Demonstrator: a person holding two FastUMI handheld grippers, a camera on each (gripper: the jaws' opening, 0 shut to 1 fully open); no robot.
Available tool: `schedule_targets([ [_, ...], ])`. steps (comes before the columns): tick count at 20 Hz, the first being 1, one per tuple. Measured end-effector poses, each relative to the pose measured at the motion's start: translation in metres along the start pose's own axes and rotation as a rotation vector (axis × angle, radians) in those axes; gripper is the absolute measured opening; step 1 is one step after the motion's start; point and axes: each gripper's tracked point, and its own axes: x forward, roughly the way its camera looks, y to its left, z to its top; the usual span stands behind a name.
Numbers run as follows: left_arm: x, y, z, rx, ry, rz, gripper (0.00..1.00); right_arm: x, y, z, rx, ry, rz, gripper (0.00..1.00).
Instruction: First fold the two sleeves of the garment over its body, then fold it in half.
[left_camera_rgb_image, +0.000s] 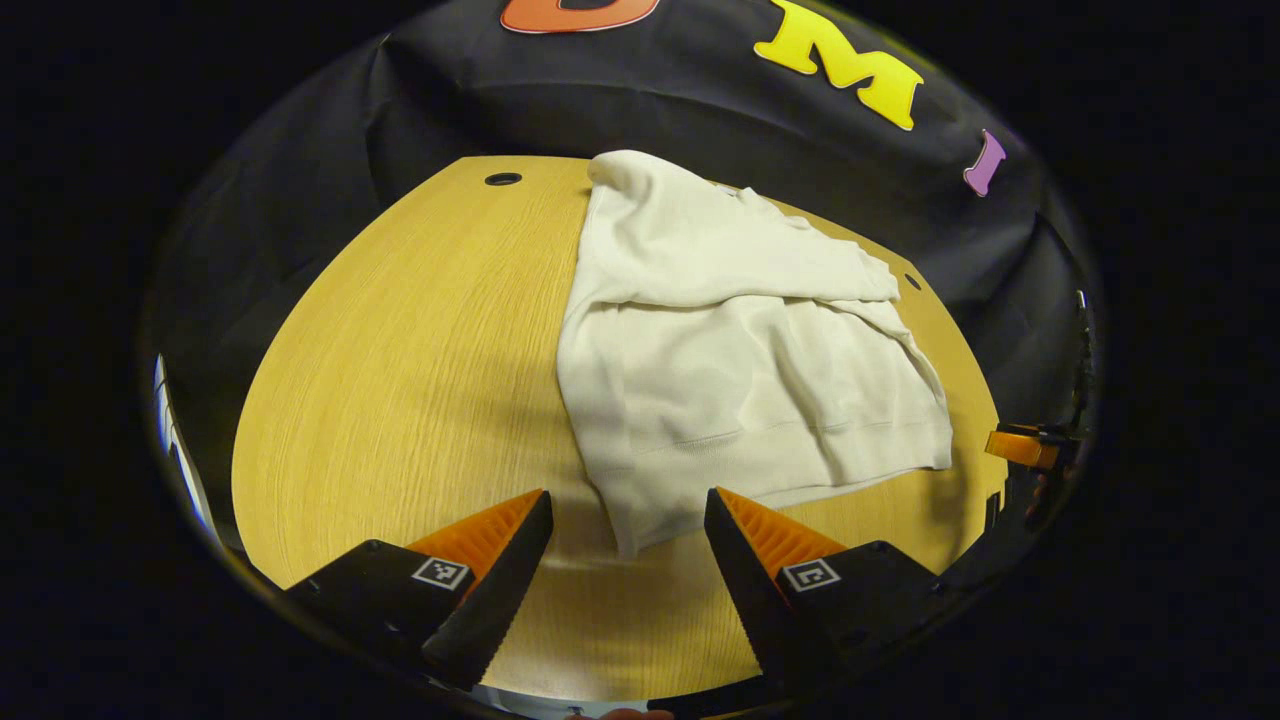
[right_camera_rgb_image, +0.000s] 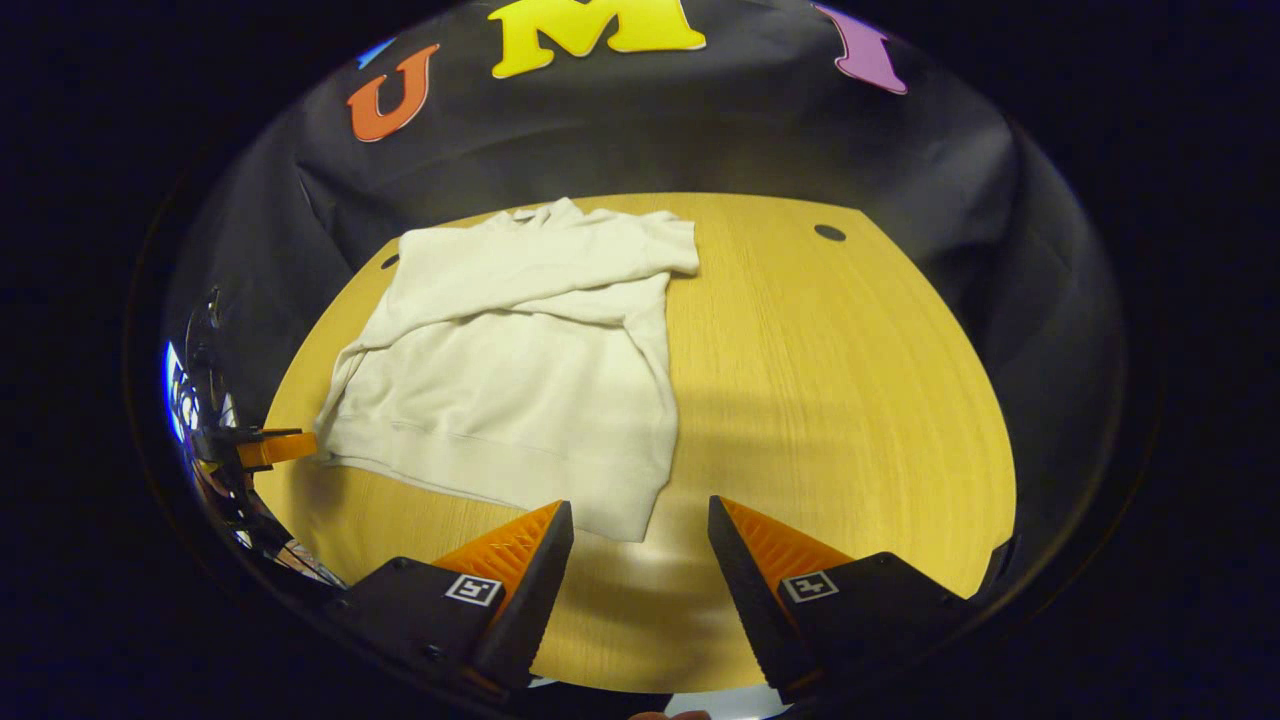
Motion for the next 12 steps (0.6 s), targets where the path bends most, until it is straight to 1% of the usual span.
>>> schedule_targets([
  [1, 0.002, -0.001, 0.001, -0.018, 0.007, -0.004, 1.0, 0.009, 0.001, -0.004, 0.024, 0.023, -0.005, 0.84],
  [2, 0.006, -0.001, 0.0, -0.035, 0.014, -0.004, 0.97, 0.018, 0.002, -0.007, 0.045, 0.045, -0.01, 0.84],
  [5, 0.013, -0.004, 0.002, -0.08, 0.029, -0.007, 0.96, 0.034, 0.004, -0.013, 0.068, 0.098, -0.023, 0.86],
  [6, 0.014, -0.006, 0.003, -0.097, 0.033, -0.009, 1.0, 0.038, 0.005, -0.014, 0.07, 0.103, -0.025, 0.86],
  [7, 0.017, -0.008, 0.003, -0.111, 0.038, -0.012, 0.93, 0.041, 0.006, -0.015, 0.068, 0.109, -0.03, 0.86],
  [10, 0.022, -0.007, 0.008, -0.105, 0.028, 0.004, 0.9, 0.047, 0.007, -0.011, 0.052, 0.107, -0.047, 0.84],
  [12, 0.023, -0.006, 0.007, -0.095, 0.043, 0.03, 0.89, 0.047, 0.005, -0.009, 0.027, 0.113, -0.064, 0.84],
])
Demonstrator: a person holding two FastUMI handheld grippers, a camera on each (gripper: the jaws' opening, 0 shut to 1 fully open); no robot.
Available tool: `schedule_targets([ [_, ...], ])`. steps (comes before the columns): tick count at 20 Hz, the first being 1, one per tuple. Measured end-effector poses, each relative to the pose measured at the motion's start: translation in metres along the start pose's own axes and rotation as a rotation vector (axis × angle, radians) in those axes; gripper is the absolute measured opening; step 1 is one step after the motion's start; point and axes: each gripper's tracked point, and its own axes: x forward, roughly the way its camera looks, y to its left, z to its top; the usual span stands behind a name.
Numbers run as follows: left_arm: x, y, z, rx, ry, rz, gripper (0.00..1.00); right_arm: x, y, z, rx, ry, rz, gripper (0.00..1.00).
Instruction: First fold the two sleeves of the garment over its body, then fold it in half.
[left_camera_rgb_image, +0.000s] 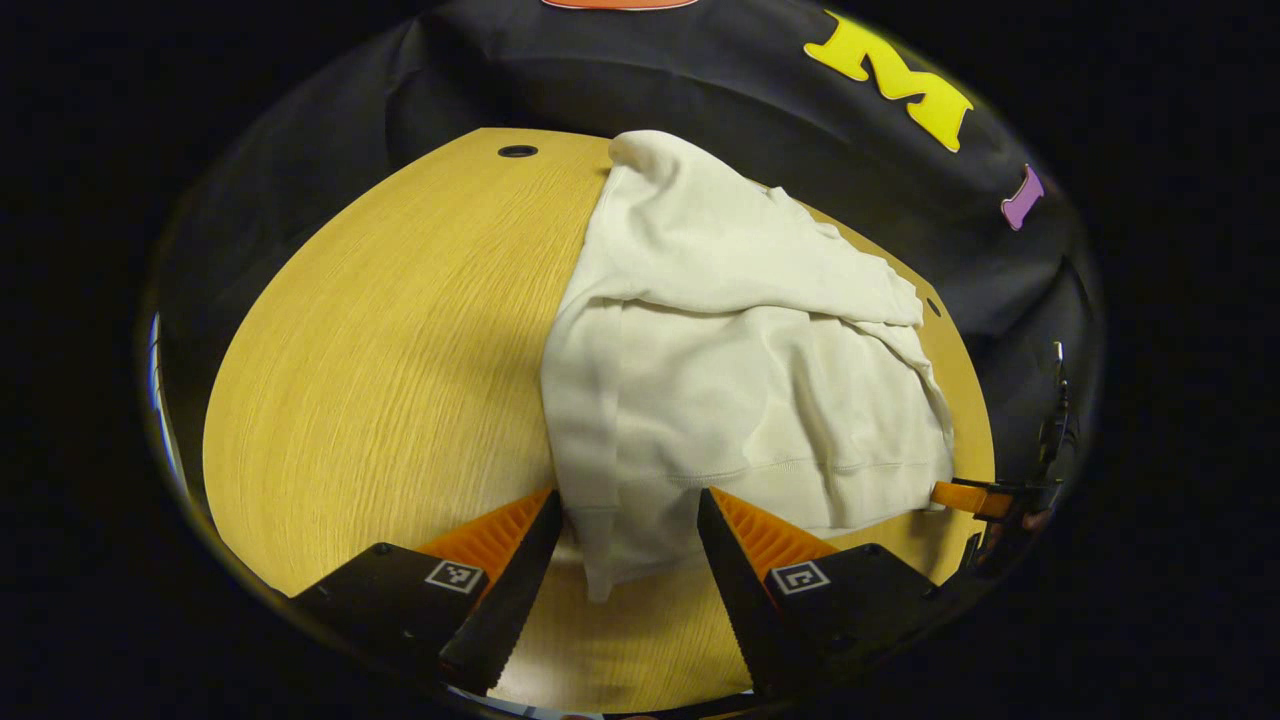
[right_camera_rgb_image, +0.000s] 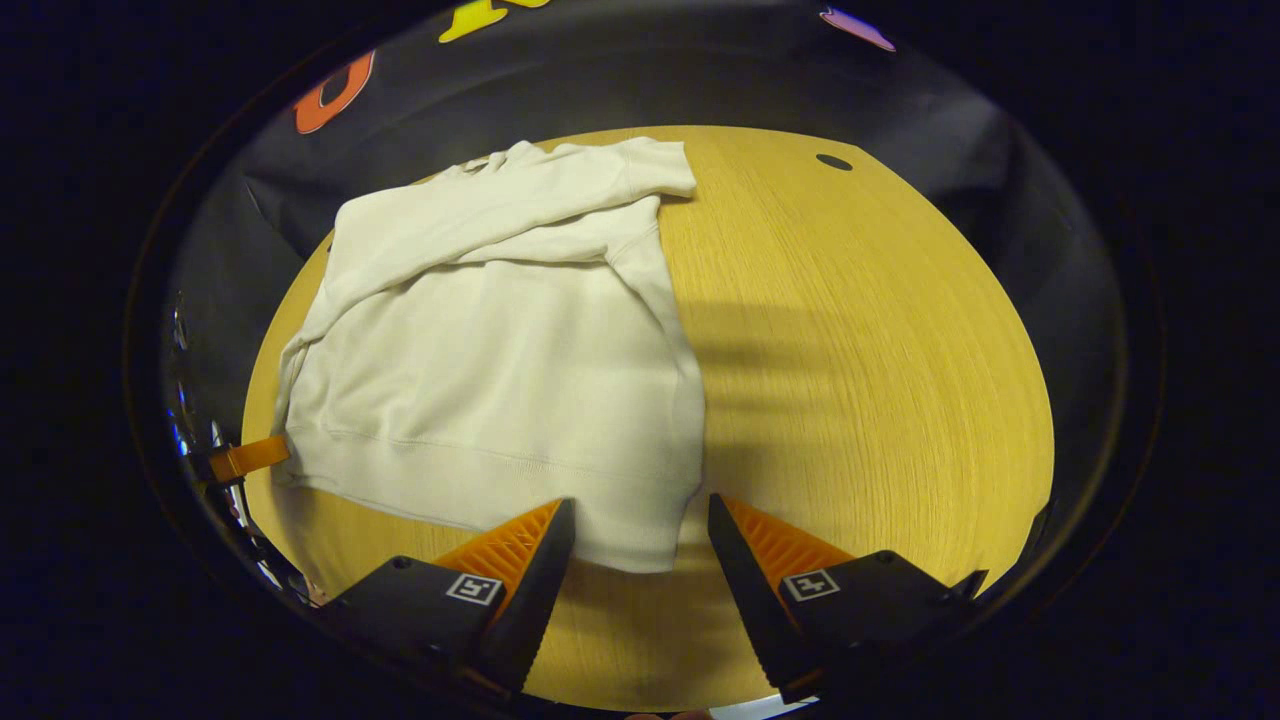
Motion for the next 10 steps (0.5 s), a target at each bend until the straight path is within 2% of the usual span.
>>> schedule_targets([
  [2, 0.0, 0.0, -0.004, 0.022, 0.015, 0.021, 0.86, 0.001, 0.001, -0.001, -0.017, 0.0, -0.014, 0.86],
  [4, 0.001, 0.004, -0.008, 0.076, 0.022, 0.056, 0.77, 0.001, 0.006, -0.001, -0.013, -0.011, -0.002, 0.85],
  [5, 0.0, 0.008, -0.01, 0.115, 0.027, 0.09, 0.7, 0.001, 0.006, -0.001, -0.017, -0.016, -0.003, 0.71],
  [6, 0.0, 0.01, -0.01, 0.15, 0.029, 0.113, 0.65, 0.001, 0.008, -0.001, -0.018, -0.024, 0.01, 0.7],
  [7, 0.002, 0.005, -0.011, 0.165, 0.021, 0.11, 0.51, 0.001, 0.012, -0.001, 0.0, -0.03, 0.026, 0.67],
  [8, 0.003, 0.001, -0.01, 0.175, 0.01, 0.12, 0.47, 0.002, 0.012, 0.0, 0.013, -0.04, 0.03, 0.54],
  [9, 0.004, -0.001, -0.009, 0.2, -0.002, 0.128, 0.28, 0.002, 0.011, -0.001, 0.016, -0.041, 0.036, 0.43],
  [10, 0.004, -0.002, -0.009, 0.223, -0.019, 0.128, 0.26, 0.002, 0.01, 0.0, 0.024, -0.052, 0.04, 0.45],
])
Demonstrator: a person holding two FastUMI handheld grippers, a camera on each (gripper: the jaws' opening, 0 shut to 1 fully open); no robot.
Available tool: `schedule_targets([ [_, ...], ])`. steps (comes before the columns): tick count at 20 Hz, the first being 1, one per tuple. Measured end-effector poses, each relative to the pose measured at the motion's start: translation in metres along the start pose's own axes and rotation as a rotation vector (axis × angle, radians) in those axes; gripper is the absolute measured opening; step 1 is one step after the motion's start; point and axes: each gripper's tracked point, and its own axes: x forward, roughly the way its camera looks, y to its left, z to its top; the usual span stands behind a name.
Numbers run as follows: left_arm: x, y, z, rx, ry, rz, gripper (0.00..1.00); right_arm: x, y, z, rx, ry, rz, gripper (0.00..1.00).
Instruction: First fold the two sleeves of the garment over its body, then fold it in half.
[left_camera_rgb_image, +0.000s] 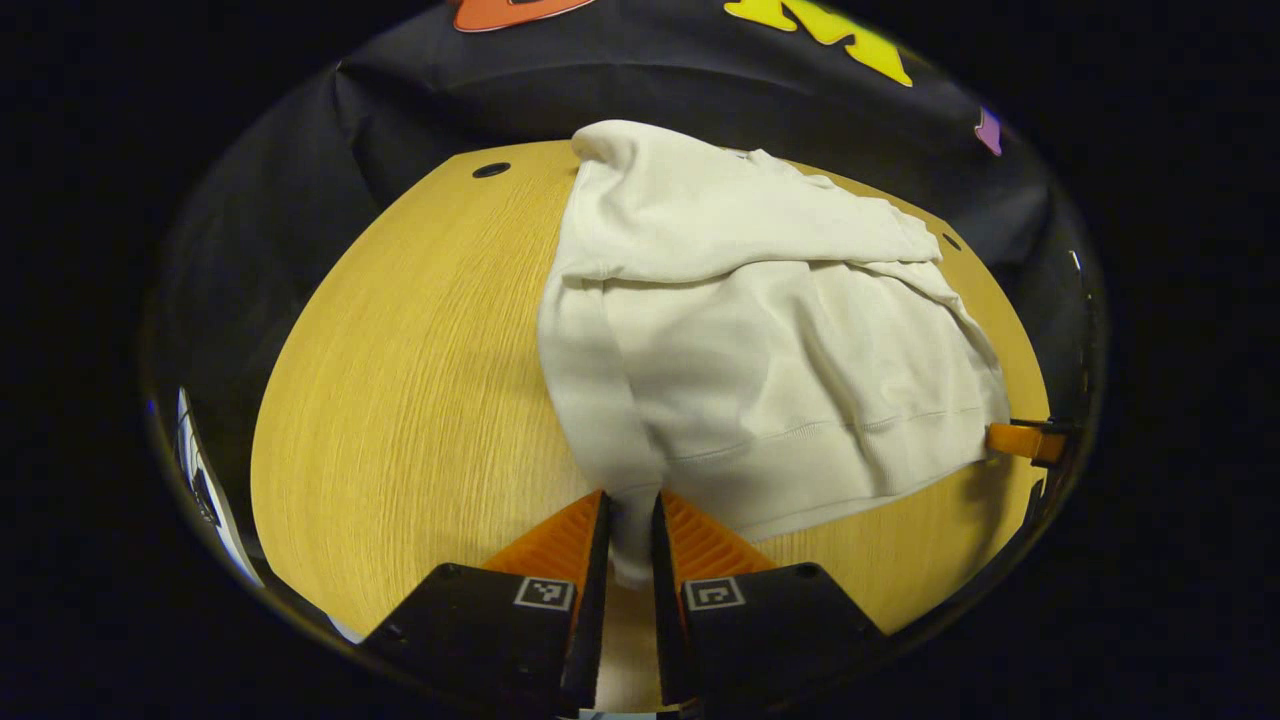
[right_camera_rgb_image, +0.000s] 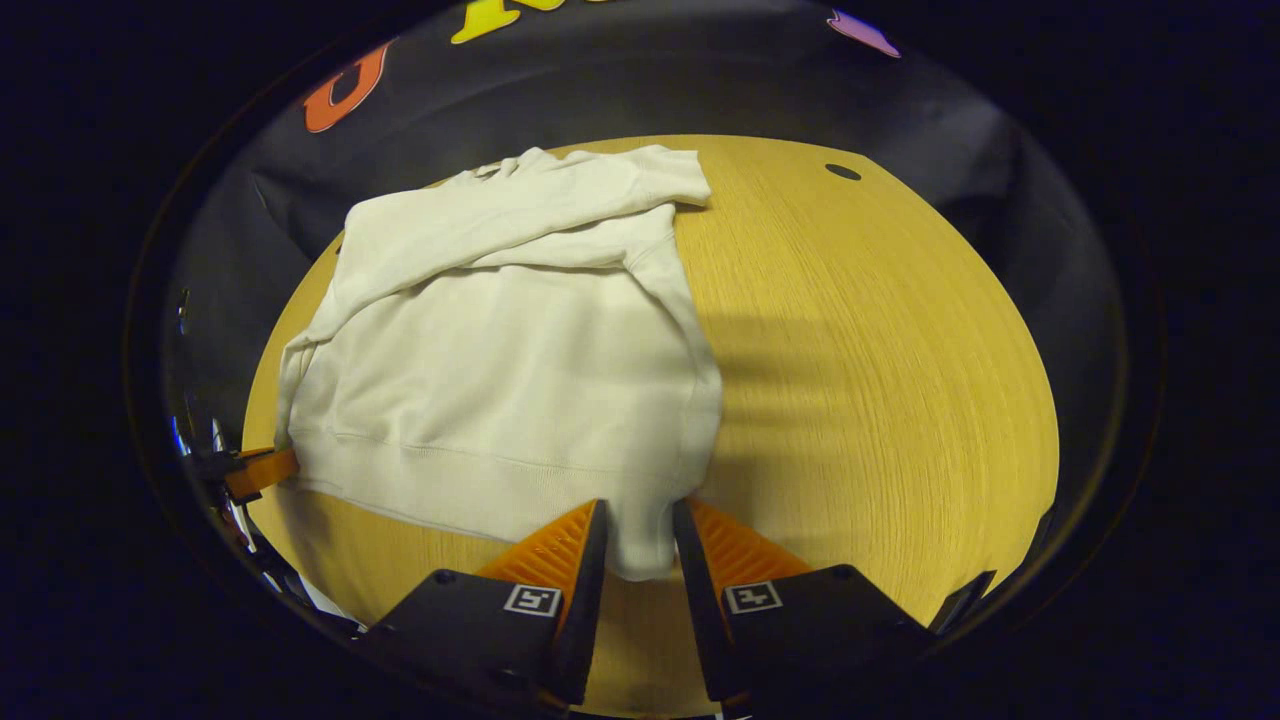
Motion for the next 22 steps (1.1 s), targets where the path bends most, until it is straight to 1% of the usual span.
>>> schedule_targets([
  [1, 0.0, -0.002, 0.0, 0.007, -0.016, -0.004, 0.24, 0.003, 0.004, 0.0, 0.042, -0.004, 0.026, 0.43],
  [2, 0.0, -0.003, 0.0, 0.014, -0.027, -0.017, 0.24, 0.003, 0.003, 0.003, 0.099, -0.014, 0.037, 0.25],
  [3, -0.001, -0.003, 0.002, 0.026, -0.035, -0.034, 0.18, 0.002, 0.004, 0.002, 0.13, -0.006, 0.056, 0.07],
  [4, -0.001, -0.002, 0.003, 0.037, -0.04, -0.043, 0.14, 0.002, 0.005, 0.004, 0.149, -0.008, 0.084, 0.07],
  [5, -0.001, -0.003, 0.004, 0.039, -0.047, -0.046, 0.07, 0.003, 0.007, 0.004, 0.164, -0.001, 0.111, 0.07],
  [6, 0.0, -0.004, 0.005, 0.04, -0.057, -0.056, 0.06, -0.001, 0.008, -0.001, 0.182, -0.011, 0.119, 0.07],
  [7, -0.001, -0.006, 0.007, 0.036, -0.07, -0.064, 0.04, 0.003, 0.007, 0.005, 0.19, 0.0, 0.124, 0.01],
  [10, -0.011, -0.005, 0.021, 0.033, -0.12, -0.079, 0.04, -0.006, 0.007, 0.016, 0.168, -0.036, 0.126, 0.01],
  [14, -0.035, -0.007, 0.047, 0.057, -0.183, -0.094, 0.04, -0.033, 0.015, 0.044, 0.168, -0.109, 0.191, 0.01],
  [20, -0.067, -0.018, 0.106, 0.121, -0.317, -0.112, 0.04, -0.067, 0.015, 0.102, 0.2, -0.211, 0.241, 0.0],
  [22, -0.079, -0.02, 0.132, 0.12, -0.368, -0.123, 0.04, -0.078, 0.018, 0.128, 0.189, -0.254, 0.252, 0.01],
])
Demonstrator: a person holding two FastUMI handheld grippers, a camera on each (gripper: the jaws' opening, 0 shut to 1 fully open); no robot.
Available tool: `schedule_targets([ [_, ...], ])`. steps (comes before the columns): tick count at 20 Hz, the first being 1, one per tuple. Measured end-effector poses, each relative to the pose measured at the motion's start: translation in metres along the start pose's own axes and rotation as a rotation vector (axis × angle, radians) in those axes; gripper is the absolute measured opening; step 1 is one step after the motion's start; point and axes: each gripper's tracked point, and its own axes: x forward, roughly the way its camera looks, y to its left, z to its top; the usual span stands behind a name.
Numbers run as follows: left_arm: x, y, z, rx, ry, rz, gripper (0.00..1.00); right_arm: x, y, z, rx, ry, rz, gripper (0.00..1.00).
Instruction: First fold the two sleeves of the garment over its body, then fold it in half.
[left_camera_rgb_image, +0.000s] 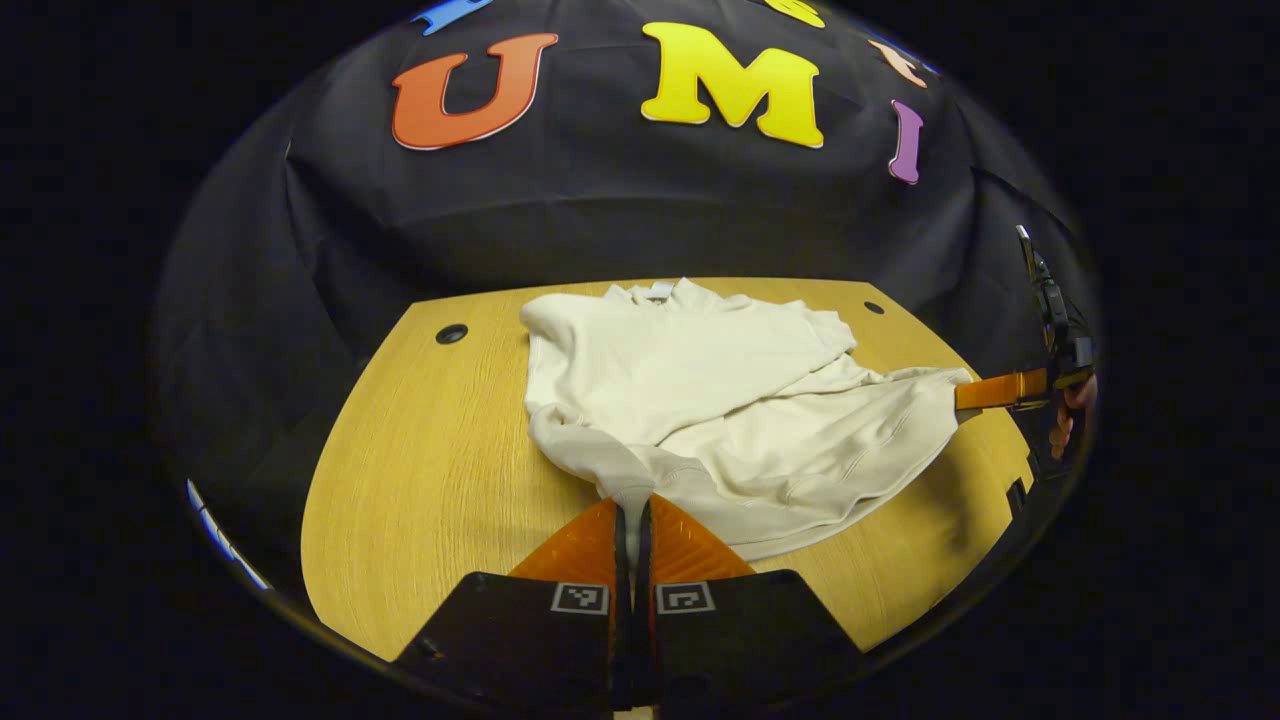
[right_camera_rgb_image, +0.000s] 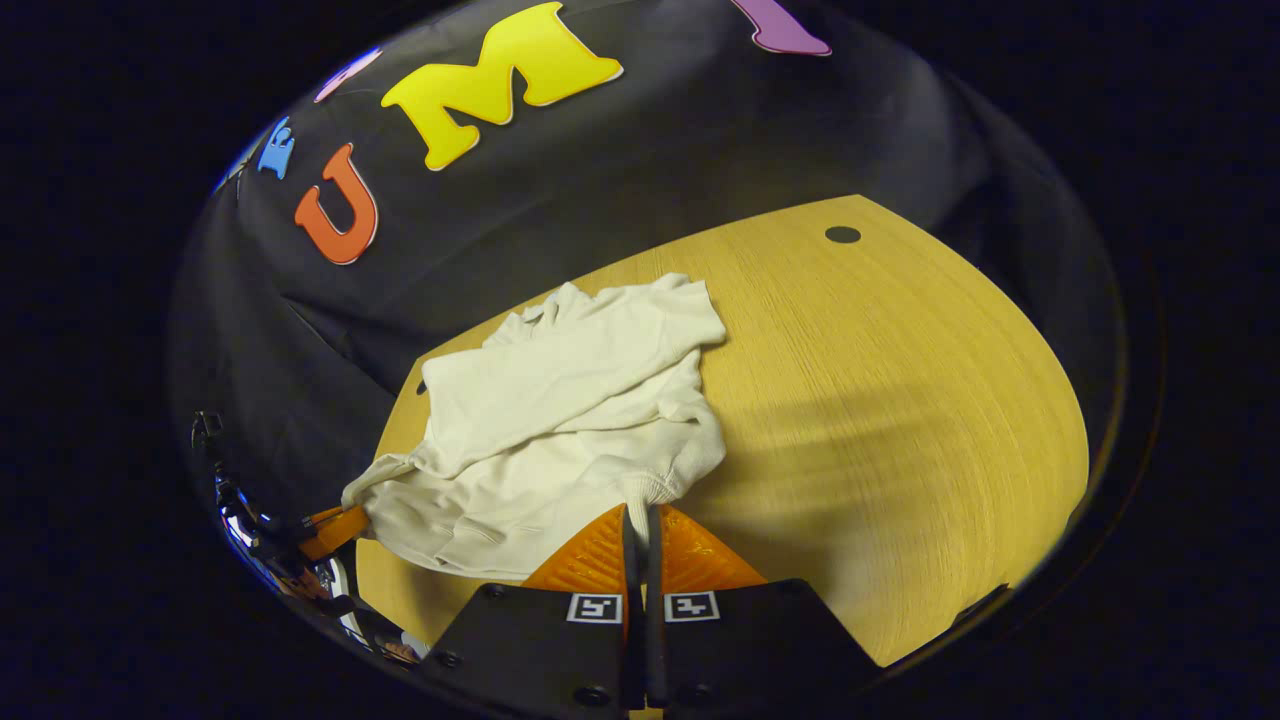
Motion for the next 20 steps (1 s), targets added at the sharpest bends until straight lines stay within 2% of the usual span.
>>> schedule_targets([
  [6, 0.006, 0.015, 0.074, -0.013, -0.095, -0.003, 0.03, -0.01, 0.044, 0.093, -0.086, -0.108, 0.07, 0.0],
  [11, 0.024, 0.027, 0.14, -0.097, -0.139, -0.004, 0.04, 0.006, 0.066, 0.162, -0.142, -0.158, 0.094, 0.0],
  [16, 0.058, 0.043, 0.199, -0.244, -0.161, -0.022, 0.03, 0.039, 0.078, 0.223, -0.166, -0.183, 0.095, 0.01],
  [20, 0.105, 0.057, 0.215, -0.291, -0.146, -0.009, 0.03, 0.083, 0.081, 0.246, -0.185, -0.179, 0.085, 0.0],
])
